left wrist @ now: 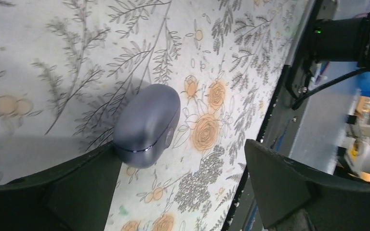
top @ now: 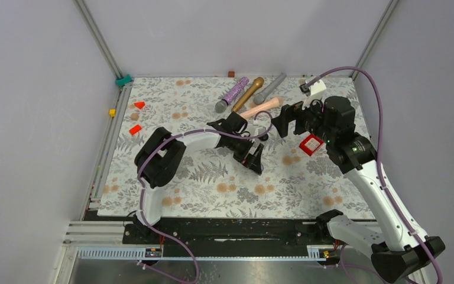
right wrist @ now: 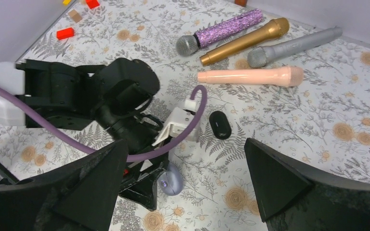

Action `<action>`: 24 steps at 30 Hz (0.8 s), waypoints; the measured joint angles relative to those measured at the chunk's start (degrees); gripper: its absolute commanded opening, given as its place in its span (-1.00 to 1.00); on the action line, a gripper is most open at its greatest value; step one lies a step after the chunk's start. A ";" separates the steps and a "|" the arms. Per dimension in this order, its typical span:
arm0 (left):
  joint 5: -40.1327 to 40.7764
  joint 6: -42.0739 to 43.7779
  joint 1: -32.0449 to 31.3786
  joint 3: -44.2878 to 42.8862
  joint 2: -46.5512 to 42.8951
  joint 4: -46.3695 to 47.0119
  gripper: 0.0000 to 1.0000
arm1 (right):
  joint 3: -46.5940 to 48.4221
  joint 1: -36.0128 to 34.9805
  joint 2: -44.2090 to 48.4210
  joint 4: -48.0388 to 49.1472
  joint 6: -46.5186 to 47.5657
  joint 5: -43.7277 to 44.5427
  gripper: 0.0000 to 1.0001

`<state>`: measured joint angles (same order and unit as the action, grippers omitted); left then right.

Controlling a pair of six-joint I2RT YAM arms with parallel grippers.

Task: Insert the wireless bluetooth earbuds into the charging case
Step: Place the charging case at the center of the board, then reset both arms

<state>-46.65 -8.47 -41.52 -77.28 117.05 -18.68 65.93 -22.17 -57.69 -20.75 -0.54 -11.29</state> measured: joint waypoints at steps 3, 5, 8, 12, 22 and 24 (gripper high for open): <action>5.38 3.08 0.48 0.00 -3.26 -2.84 0.97 | 0.26 0.04 0.90 -0.63 0.42 2.29 0.99; 10.05 5.25 1.29 -0.09 -6.78 -4.04 0.97 | 1.07 0.09 1.42 -1.09 1.70 5.51 0.99; 15.87 8.46 2.99 -0.96 -12.17 -5.29 0.97 | 2.49 0.13 2.58 -1.33 4.35 10.82 0.99; 23.39 13.35 5.29 -3.06 -19.93 -5.79 0.97 | 3.58 0.20 4.83 -1.20 8.46 16.02 0.99; 31.65 22.05 20.41 1.14 -53.72 -6.49 0.97 | -2.45 0.22 22.49 -3.13 15.67 18.38 0.99; 35.87 22.86 20.48 2.38 -61.90 -5.18 0.97 | -3.78 0.22 27.71 -3.82 15.15 19.21 0.99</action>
<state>-10.79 14.39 -21.04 -74.89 55.16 -23.86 62.15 -21.96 -29.98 -24.58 14.61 7.92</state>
